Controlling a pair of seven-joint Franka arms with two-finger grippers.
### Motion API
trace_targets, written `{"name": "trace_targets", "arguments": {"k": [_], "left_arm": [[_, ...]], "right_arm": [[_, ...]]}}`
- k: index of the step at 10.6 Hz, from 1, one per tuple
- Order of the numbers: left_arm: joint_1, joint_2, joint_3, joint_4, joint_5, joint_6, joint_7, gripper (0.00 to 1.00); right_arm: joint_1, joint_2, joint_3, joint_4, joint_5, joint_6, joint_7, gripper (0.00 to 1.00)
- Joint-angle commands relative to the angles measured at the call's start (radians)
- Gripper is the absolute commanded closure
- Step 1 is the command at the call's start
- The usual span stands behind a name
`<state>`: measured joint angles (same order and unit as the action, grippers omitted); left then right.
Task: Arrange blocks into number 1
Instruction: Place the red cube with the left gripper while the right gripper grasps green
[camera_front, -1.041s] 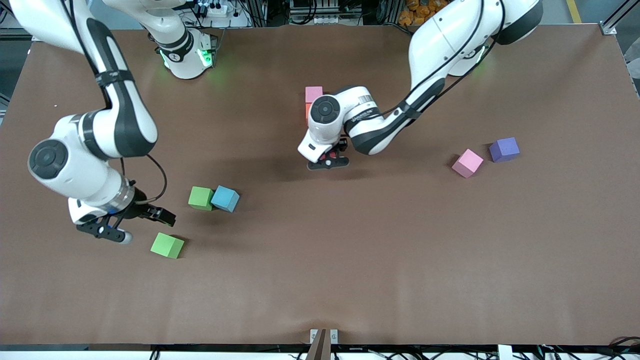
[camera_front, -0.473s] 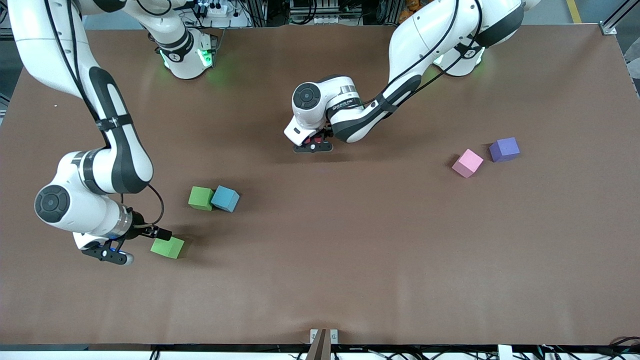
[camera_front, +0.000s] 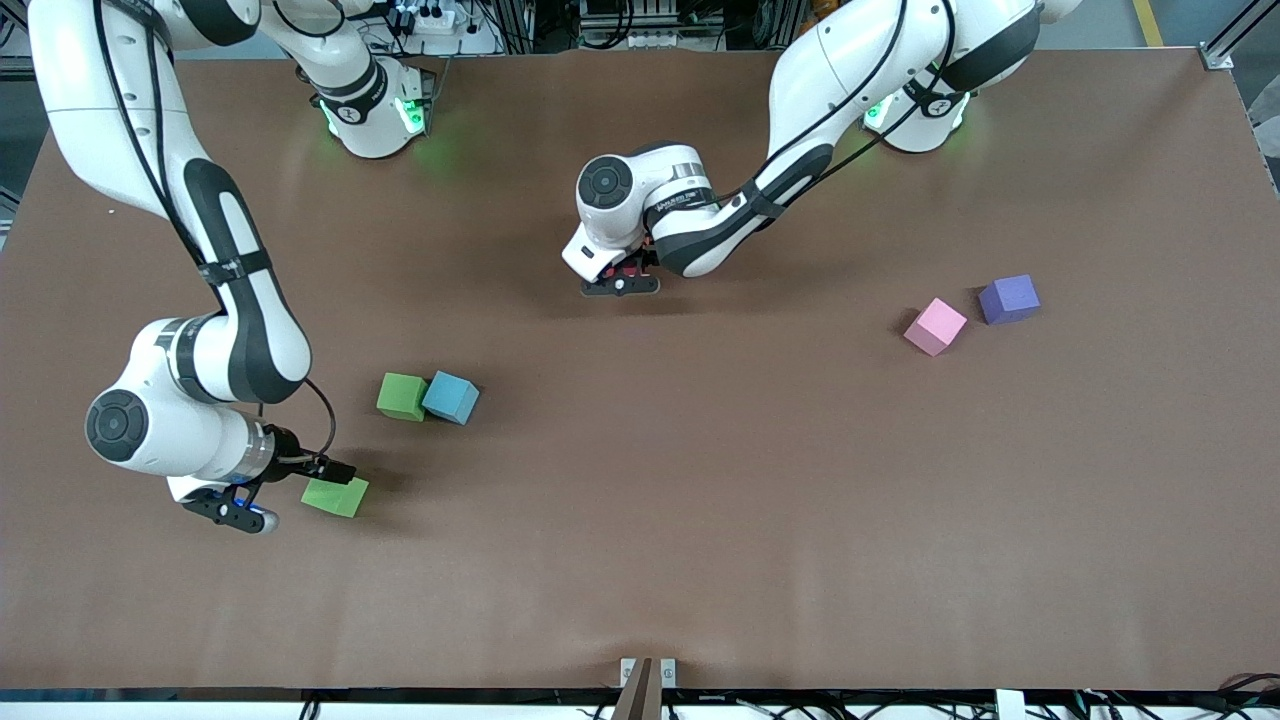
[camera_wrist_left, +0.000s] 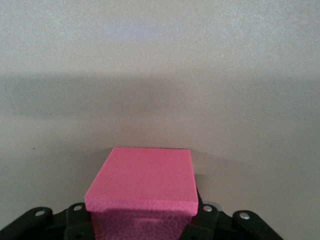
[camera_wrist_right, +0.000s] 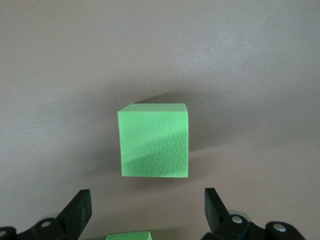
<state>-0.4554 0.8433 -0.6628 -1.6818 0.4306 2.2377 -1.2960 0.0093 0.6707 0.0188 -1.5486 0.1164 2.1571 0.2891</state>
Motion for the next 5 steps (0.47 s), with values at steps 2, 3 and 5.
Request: {"name": "trace_targets", "arguments": {"k": [2,3,5], "left_arm": [[-0.014,0.008,0.015,-0.006,-0.024,-0.009,-0.014,1.00],[-0.014,0.008,0.017,-0.006,-0.026,-0.022,-0.013,1.00],[-0.009,0.008,0.017,-0.016,-0.024,-0.041,-0.013,1.00]], "right_arm": [[0.011,0.038,-0.022,0.036,0.040,-0.013,-0.007,0.00],[0.012,0.047,-0.025,0.036,0.069,-0.013,-0.008,0.00],[0.029,0.063,-0.045,0.038,0.100,-0.009,-0.008,0.00]]}}
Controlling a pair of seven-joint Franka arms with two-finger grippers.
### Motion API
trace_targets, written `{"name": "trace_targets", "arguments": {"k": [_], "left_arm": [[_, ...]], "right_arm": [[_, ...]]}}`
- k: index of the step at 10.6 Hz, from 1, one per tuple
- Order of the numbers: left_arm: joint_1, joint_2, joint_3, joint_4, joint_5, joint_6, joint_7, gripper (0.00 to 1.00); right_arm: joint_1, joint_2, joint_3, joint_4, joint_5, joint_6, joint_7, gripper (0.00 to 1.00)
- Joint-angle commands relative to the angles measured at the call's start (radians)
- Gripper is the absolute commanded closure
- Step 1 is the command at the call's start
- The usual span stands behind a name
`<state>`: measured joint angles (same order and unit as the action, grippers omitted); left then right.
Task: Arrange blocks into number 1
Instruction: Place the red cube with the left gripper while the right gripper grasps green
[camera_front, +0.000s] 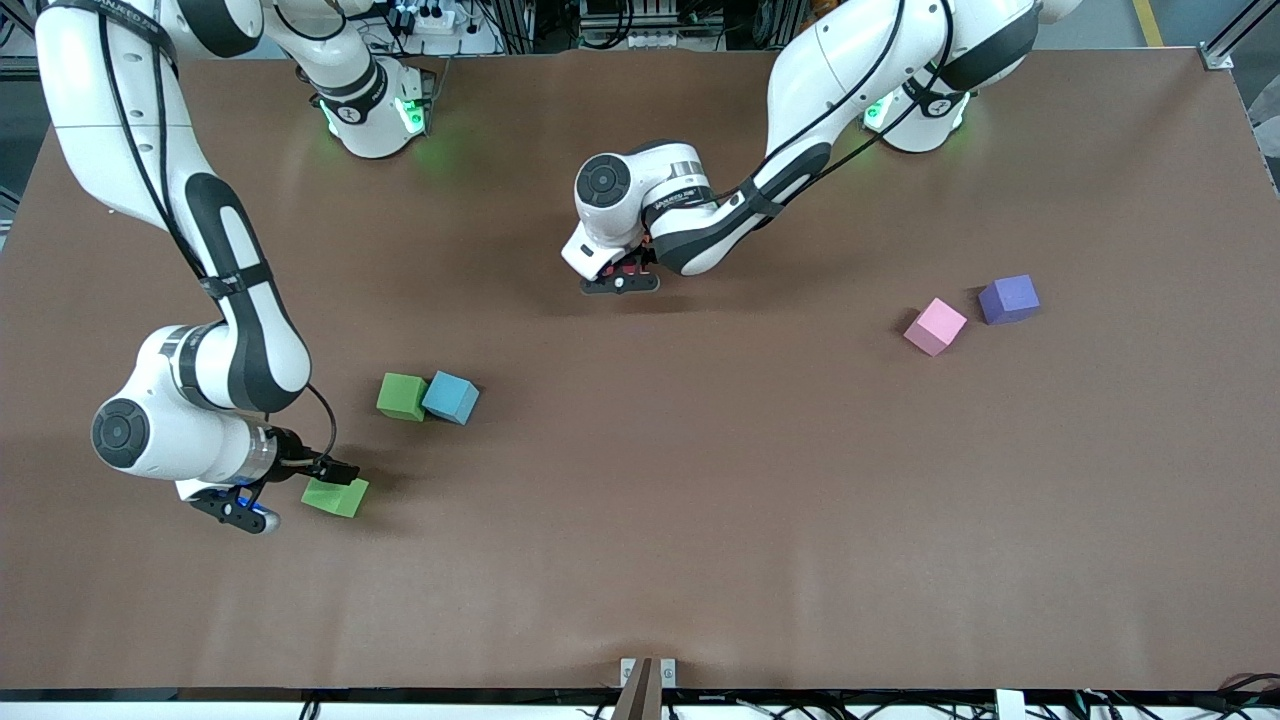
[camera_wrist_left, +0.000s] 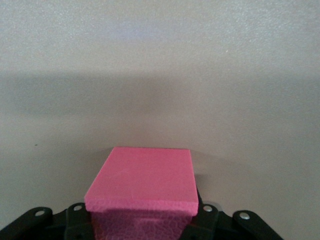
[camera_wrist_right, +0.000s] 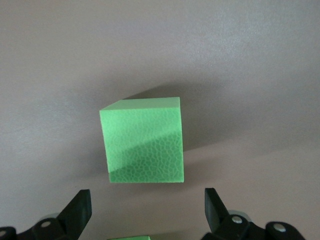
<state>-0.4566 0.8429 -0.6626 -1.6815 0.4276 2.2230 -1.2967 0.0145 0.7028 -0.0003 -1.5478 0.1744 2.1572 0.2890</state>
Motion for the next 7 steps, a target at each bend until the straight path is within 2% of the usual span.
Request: {"name": "trace_targets", "arguments": {"k": [1,3,4,5,7], "left_arm": [[-0.005,0.007,0.017,-0.017,-0.021,-0.035,-0.012,1.00],[-0.011,0.007,0.017,-0.018,-0.023,-0.040,-0.013,1.00],[-0.013,0.008,0.017,-0.018,-0.023,-0.039,-0.018,0.19],[-0.025,0.007,0.017,-0.018,-0.023,-0.040,-0.038,0.00],[-0.022,-0.002,0.017,-0.012,-0.021,-0.040,-0.082,0.00]], "right_arm": [[0.024,0.049,-0.035,0.038,0.051,-0.007,-0.013,0.00],[0.041,0.069,-0.061,0.084,0.050,-0.010,-0.024,0.00],[0.048,0.081,-0.079,0.115,0.051,-0.019,-0.027,0.00],[0.050,0.083,-0.079,0.118,0.051,-0.017,-0.030,0.00],[0.061,0.095,-0.090,0.121,0.053,-0.011,-0.033,0.00]]}}
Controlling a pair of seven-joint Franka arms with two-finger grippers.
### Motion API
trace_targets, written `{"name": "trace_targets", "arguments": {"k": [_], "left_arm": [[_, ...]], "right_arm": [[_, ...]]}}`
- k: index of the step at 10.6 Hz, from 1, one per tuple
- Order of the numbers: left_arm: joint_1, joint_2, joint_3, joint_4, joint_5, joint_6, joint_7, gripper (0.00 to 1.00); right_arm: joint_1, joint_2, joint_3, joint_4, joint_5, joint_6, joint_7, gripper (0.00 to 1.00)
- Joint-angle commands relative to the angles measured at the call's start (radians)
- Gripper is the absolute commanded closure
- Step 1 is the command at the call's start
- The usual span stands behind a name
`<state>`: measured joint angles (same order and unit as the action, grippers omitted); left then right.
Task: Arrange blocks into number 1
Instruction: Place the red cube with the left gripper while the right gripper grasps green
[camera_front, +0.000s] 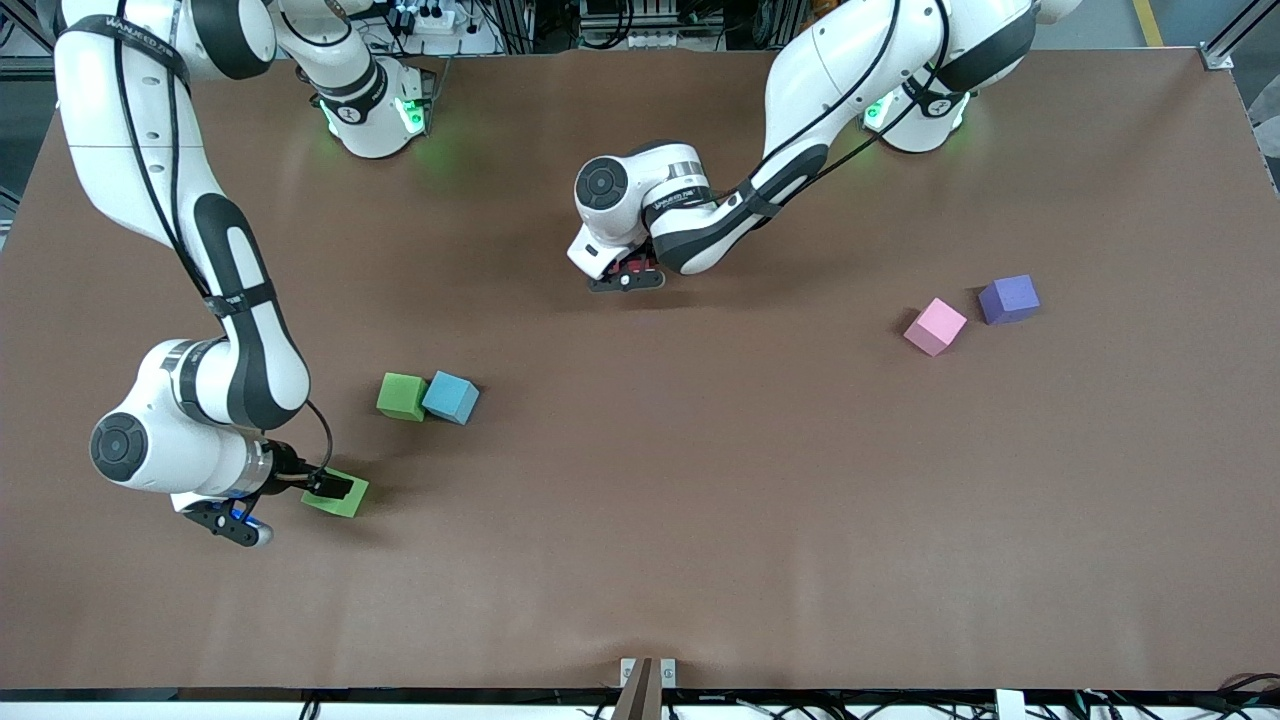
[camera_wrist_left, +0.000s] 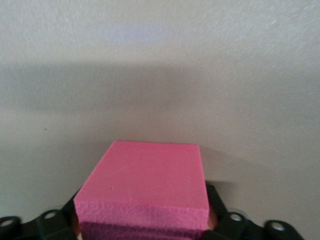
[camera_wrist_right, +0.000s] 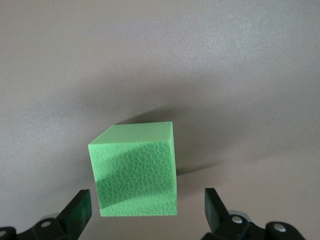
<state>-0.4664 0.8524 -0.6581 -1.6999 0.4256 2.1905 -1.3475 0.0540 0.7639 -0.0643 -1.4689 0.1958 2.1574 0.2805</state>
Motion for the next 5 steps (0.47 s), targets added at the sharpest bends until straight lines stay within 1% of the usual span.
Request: {"name": "trace_targets", "arguments": {"k": [1,3,5], "left_arm": [[-0.006,-0.022,0.012,0.012,-0.018,-0.008,-0.032,0.00],[-0.001,-0.056,0.012,0.034,-0.019,-0.009,-0.035,0.00],[0.003,-0.091,0.011,0.084,-0.019,-0.085,-0.038,0.00]], "right_arm": [[0.030,0.037,-0.031,0.050,0.031,-0.011,-0.023,0.00],[0.041,0.055,-0.032,0.074,0.040,-0.016,-0.015,0.00],[0.069,0.074,-0.070,0.084,0.057,-0.014,-0.017,0.00]]}}
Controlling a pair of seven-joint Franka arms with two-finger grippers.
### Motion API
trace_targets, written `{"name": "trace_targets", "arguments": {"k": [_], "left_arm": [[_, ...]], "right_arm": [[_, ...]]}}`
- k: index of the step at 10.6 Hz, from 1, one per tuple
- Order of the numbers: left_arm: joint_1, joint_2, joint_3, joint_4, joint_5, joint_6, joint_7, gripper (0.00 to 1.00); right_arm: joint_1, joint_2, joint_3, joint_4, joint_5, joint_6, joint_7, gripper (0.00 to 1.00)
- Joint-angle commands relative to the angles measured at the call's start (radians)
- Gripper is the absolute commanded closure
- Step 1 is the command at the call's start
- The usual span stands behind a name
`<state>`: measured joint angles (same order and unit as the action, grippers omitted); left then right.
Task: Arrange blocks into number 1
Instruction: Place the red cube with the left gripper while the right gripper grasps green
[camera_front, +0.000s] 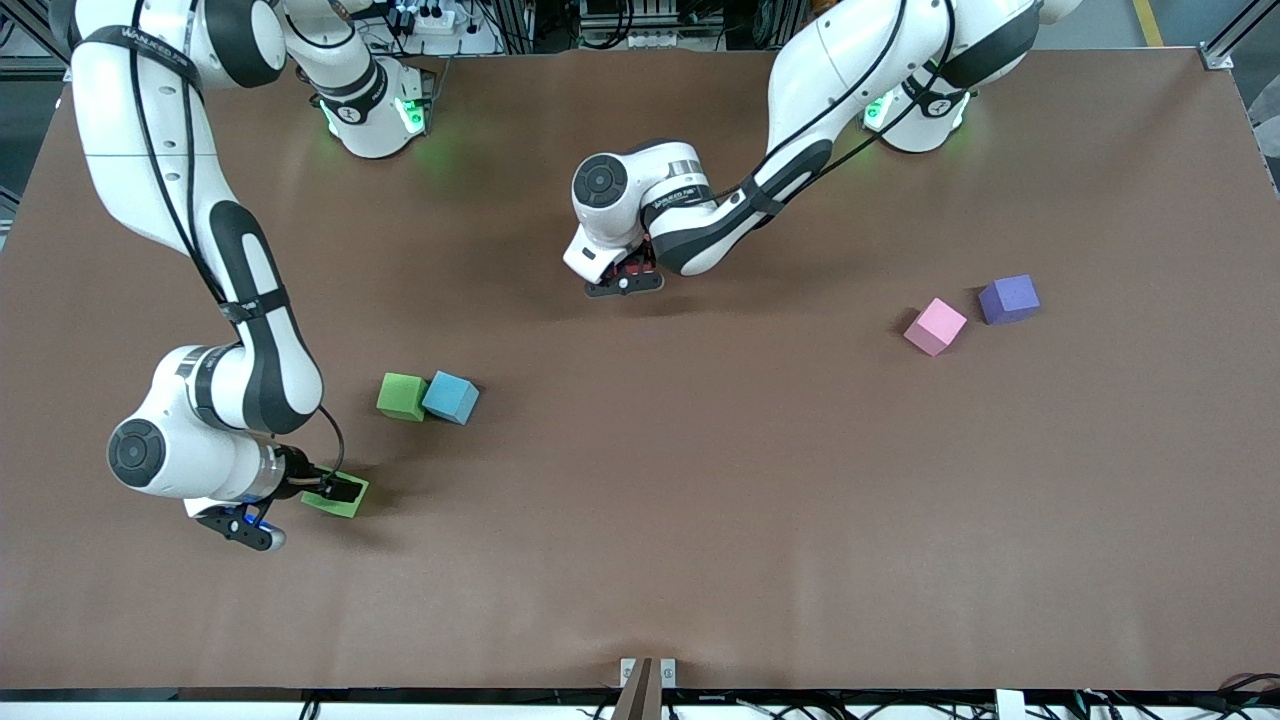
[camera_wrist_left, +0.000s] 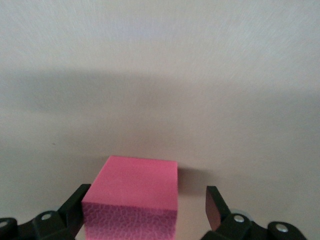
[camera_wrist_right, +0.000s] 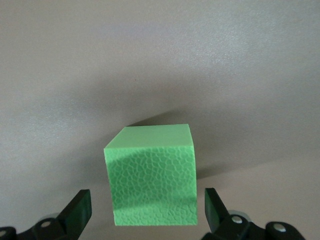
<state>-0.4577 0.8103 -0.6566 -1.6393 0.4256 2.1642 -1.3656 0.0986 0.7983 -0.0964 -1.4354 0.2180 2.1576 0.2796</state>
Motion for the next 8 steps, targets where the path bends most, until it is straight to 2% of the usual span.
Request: {"name": "trace_targets", "arguments": {"k": [1,3,6,7,8], "left_arm": [[-0.004,-0.052,0.009,0.059,-0.019,-0.090,-0.020,0.00],[0.031,-0.078,0.009,0.085,-0.019,-0.121,-0.021,0.00],[0.150,-0.122,0.009,0.079,-0.013,-0.127,-0.009,0.00],[0.187,-0.120,0.009,0.076,-0.011,-0.127,-0.006,0.00],[0.232,-0.120,0.009,0.069,-0.007,-0.129,-0.001,0.00]], "right_arm": [[0.024,0.045,-0.040,0.050,0.035,-0.012,-0.023,0.01],[0.021,0.048,-0.040,0.052,0.035,-0.012,-0.069,0.11],[0.023,0.048,-0.040,0.052,0.037,-0.015,-0.069,0.36],[0.020,0.050,-0.040,0.052,0.038,-0.016,-0.071,0.42],[0.020,0.048,-0.040,0.052,0.038,-0.018,-0.071,0.43]]}}
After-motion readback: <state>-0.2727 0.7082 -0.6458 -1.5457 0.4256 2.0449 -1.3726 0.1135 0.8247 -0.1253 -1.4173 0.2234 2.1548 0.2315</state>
